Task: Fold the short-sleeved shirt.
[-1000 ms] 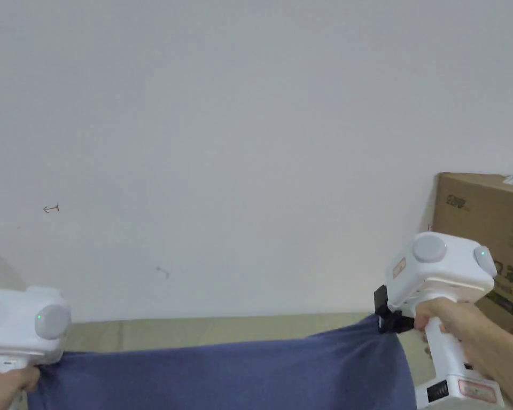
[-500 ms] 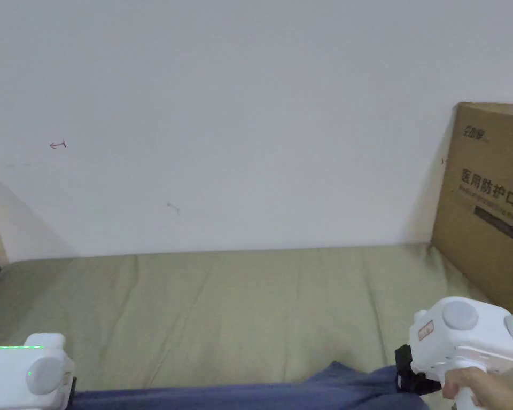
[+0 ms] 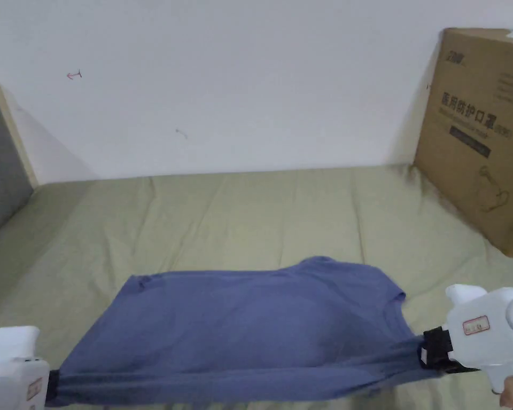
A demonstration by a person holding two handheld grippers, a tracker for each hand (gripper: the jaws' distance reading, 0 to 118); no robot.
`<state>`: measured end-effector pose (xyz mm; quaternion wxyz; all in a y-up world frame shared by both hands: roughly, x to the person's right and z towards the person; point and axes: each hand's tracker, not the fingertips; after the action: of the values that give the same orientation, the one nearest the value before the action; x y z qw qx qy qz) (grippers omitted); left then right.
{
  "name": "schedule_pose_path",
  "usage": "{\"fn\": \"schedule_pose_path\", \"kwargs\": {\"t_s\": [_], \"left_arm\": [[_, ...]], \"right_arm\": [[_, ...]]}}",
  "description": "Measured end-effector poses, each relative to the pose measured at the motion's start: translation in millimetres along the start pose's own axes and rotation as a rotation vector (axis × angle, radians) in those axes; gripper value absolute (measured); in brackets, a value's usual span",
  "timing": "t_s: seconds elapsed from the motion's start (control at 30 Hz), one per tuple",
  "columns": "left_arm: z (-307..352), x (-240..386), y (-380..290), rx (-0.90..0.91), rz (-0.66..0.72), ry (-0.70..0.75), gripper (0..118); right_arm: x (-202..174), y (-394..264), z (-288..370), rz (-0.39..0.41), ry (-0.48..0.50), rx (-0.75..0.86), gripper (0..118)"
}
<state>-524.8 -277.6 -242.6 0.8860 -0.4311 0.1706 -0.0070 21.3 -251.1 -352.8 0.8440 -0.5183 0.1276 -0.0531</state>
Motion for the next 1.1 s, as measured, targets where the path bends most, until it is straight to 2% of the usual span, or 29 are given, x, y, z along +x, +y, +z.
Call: {"fn": "schedule_pose_path", "kwargs": {"t_s": [0.2, 0.3, 0.43, 0.47, 0.5, 0.57, 0.6, 0.63, 0.7, 0.77, 0.83, 0.87, 0.9, 0.93, 0.97, 1.1], "left_arm": [[26.7, -3.7, -84.1, -0.052, -0.015, 0.005, 1], [26.3, -9.8, -114.8, -0.098, 0.020, -0.024, 1], [35.0, -10.0, -130.0, -0.066, 0.039, -0.026, 2], [35.8, -9.4, -130.9, -0.048, 0.035, -0.019, 6], [37.9, -8.0, -130.4, -0.038, 0.035, -0.013, 26], [43.6, -7.5, -131.1, -0.031, 0.072, -0.006, 74], [47.1, -9.3, -131.4, -0.042, 0.082, -0.020, 96], [48.9, -10.5, -132.3, -0.054, 0.094, -0.060, 99], [63.0, -9.8, -138.1, -0.041, 0.109, -0.080, 100], [79.0, -9.2, -144.1, -0.014, 0.124, -0.088, 99], [95.2, -10.4, -153.5, 0.053, 0.164, -0.140, 93], [102.1, -10.3, -159.8, 0.074, 0.184, -0.155, 78], [106.0, -9.1, -165.9, 0.067, 0.199, -0.144, 43], [105.8, -6.3, -173.5, 0.060, 0.211, -0.131, 12], [103.9, -4.1, -181.4, 0.058, 0.211, -0.121, 0], [90.9, -9.5, -194.7, 0.028, 0.216, -0.130, 0]], "right_arm": [[21.9, -100.3, 12.9, -0.061, 0.023, -0.026, 2], [36.4, -129.5, 12.5, -0.158, 0.055, -0.049, 2], [40.2, -143.1, 10.8, -0.154, 0.046, -0.027, 2], [37.7, -144.4, 11.1, -0.141, 0.045, -0.015, 2], [34.6, -145.1, 11.5, -0.122, 0.051, 0.004, 6], [29.8, -143.3, 11.7, -0.088, 0.000, 0.009, 56], [26.8, -144.7, 12.8, -0.064, -0.043, 0.021, 75], [24.8, -146.5, 14.4, -0.042, -0.066, 0.033, 79], [21.4, -149.2, 23.4, -0.017, -0.071, 0.049, 79], [15.0, -154.8, 34.9, -0.008, -0.079, 0.081, 79], [11.8, -164.2, 46.7, 0.010, -0.018, 0.148, 77], [8.9, -168.9, 50.5, 0.016, 0.008, 0.165, 71], [5.1, -175.0, 52.2, 0.002, -0.007, 0.170, 40], [2.1, -181.2, 49.7, -0.012, -0.019, 0.177, 3], [2.0, -187.6, 47.1, -0.012, -0.015, 0.169, 0], [0.9, -199.8, 31.2, -0.019, 0.015, 0.101, 0]]}}
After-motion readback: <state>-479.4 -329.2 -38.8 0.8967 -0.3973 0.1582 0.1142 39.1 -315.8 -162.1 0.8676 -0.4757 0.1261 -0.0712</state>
